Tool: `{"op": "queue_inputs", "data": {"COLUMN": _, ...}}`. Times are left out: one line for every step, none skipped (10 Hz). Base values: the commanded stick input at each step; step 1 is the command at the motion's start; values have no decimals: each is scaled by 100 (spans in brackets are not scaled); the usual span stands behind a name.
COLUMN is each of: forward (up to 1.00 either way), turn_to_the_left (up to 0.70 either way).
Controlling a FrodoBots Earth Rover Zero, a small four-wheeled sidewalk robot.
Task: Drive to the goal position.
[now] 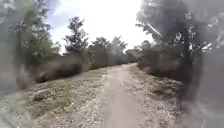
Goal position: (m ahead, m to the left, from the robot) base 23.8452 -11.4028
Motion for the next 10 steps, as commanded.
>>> {"op": "queue_inputs", "data": {"forward": 85, "turn_to_the_left": 0}}
{"op": "queue_inputs", "data": {"forward": 85, "turn_to_the_left": 0}}
{"op": "queue_inputs", "data": {"forward": 85, "turn_to_the_left": 0}}
{"op": "queue_inputs", "data": {"forward": 85, "turn_to_the_left": 0}}
{"op": "queue_inputs", "data": {"forward": 85, "turn_to_the_left": 0}}
{"op": "queue_inputs", "data": {"forward": 85, "turn_to_the_left": 0}}
{"op": "queue_inputs", "data": {"forward": 85, "turn_to_the_left": 0}}
{"op": "queue_inputs", "data": {"forward": 85, "turn_to_the_left": 0}}
{"op": "queue_inputs", "data": {"forward": 85, "turn_to_the_left": 0}}
{"op": "queue_inputs", "data": {"forward": 85, "turn_to_the_left": 0}}
